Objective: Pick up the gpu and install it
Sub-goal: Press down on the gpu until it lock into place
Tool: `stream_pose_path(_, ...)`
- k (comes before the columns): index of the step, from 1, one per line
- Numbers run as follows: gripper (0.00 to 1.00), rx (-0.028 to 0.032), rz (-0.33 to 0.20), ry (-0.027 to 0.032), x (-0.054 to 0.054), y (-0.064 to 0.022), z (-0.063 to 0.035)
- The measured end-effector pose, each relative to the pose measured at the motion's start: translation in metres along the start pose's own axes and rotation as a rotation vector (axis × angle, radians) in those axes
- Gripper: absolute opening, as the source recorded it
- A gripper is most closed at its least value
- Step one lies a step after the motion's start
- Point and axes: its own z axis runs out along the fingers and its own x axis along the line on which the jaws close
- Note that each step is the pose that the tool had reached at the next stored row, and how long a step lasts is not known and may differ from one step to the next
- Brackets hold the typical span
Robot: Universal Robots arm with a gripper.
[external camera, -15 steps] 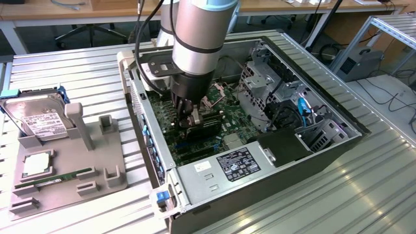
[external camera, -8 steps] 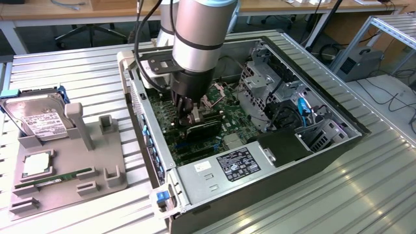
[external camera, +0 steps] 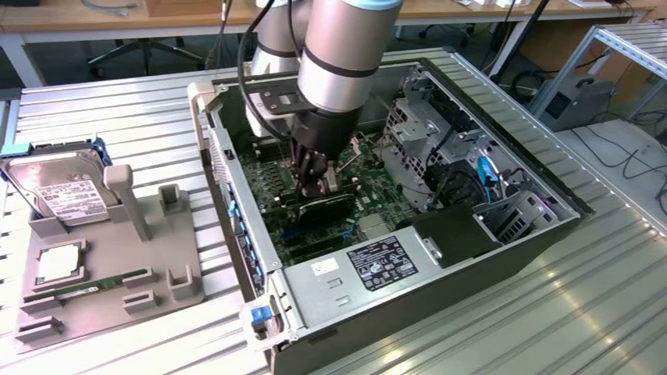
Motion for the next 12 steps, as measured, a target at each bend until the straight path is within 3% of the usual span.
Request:
stream_pose_path(6,0.11,-0.0126,0.000,-0.0001,0.000,-0.0220,-0.0019)
stream_pose_path(12,0.11,-0.0134,0.000,0.0000,0.000,-0.0255,-0.0022)
